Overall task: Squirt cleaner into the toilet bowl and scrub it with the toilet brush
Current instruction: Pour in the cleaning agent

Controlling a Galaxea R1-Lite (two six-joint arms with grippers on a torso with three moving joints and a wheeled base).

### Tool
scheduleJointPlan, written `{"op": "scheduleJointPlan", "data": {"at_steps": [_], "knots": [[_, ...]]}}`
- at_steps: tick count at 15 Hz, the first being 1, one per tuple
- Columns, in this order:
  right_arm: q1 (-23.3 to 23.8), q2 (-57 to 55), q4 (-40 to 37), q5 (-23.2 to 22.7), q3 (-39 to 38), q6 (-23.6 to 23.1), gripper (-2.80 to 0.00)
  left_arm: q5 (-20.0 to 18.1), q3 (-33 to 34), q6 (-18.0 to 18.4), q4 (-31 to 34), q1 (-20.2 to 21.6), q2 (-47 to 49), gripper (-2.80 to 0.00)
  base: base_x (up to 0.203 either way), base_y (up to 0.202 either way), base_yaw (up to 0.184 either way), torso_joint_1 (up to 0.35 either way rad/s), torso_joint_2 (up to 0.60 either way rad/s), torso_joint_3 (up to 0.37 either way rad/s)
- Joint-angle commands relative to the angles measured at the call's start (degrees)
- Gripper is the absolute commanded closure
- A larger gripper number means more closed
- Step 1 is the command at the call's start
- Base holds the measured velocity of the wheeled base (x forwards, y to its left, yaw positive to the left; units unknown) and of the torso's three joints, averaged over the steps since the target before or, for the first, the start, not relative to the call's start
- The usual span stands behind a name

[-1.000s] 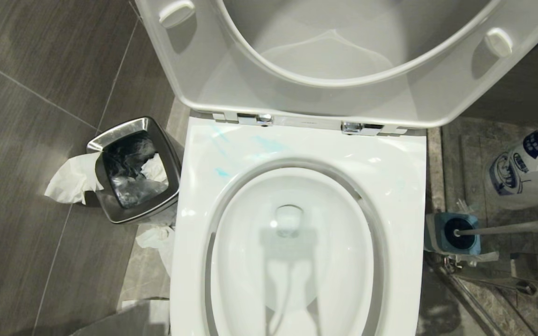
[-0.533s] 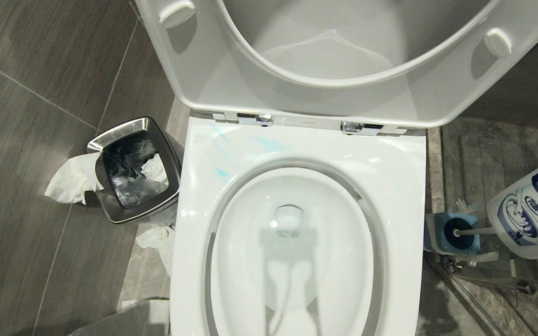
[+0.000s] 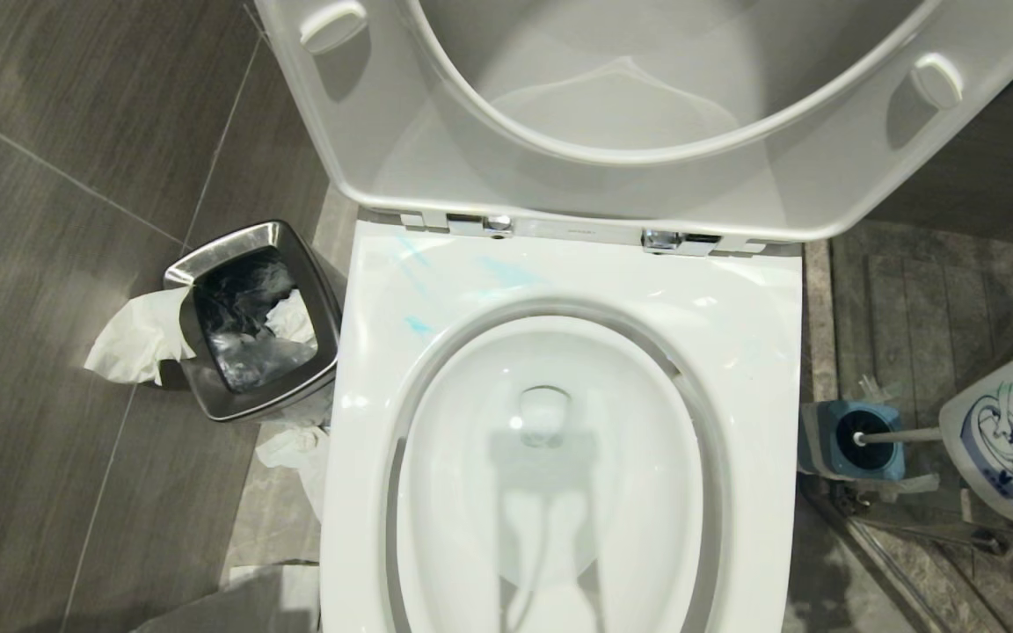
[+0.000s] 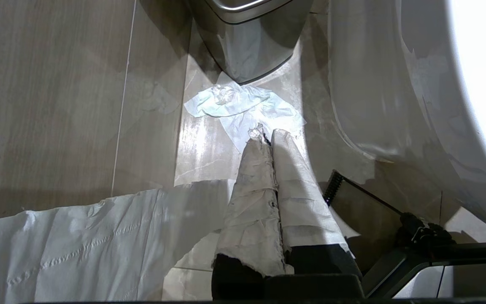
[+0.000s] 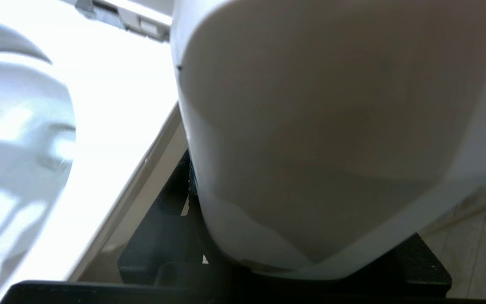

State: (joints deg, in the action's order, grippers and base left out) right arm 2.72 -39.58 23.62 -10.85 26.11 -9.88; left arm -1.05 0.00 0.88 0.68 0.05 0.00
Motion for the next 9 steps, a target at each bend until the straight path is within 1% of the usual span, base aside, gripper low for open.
{"op": "scheduleJointPlan", "data": {"at_steps": [1, 2, 6, 9], "knots": [[0.01, 3.65, -4.19, -0.05, 0.15, -0.14, 0.00, -0.01, 0.09, 0.18, 0.02, 0.04, 0.09, 0.00, 0.000, 0.000, 0.000, 0.000, 0.00, 0.000], [0.01, 4.28, -5.81, -0.04, 0.08, -0.14, 0.00, -0.01, 0.09, 0.26, 0.11, 0.04, 0.00, 0.00, 0.000, 0.000, 0.000, 0.000, 0.00, 0.000], [0.01, 4.07, -6.30, -0.04, -0.10, -0.14, 0.00, -0.01, 0.09, 0.26, 0.10, 0.04, 0.02, 0.00, 0.000, 0.000, 0.000, 0.000, 0.00, 0.000], [0.01, 3.00, -6.30, -0.04, -0.10, -0.14, 0.00, -0.01, 0.09, 0.26, 0.11, -0.04, 0.06, 0.00, 0.000, 0.000, 0.000, 0.004, 0.00, 0.137]]}}
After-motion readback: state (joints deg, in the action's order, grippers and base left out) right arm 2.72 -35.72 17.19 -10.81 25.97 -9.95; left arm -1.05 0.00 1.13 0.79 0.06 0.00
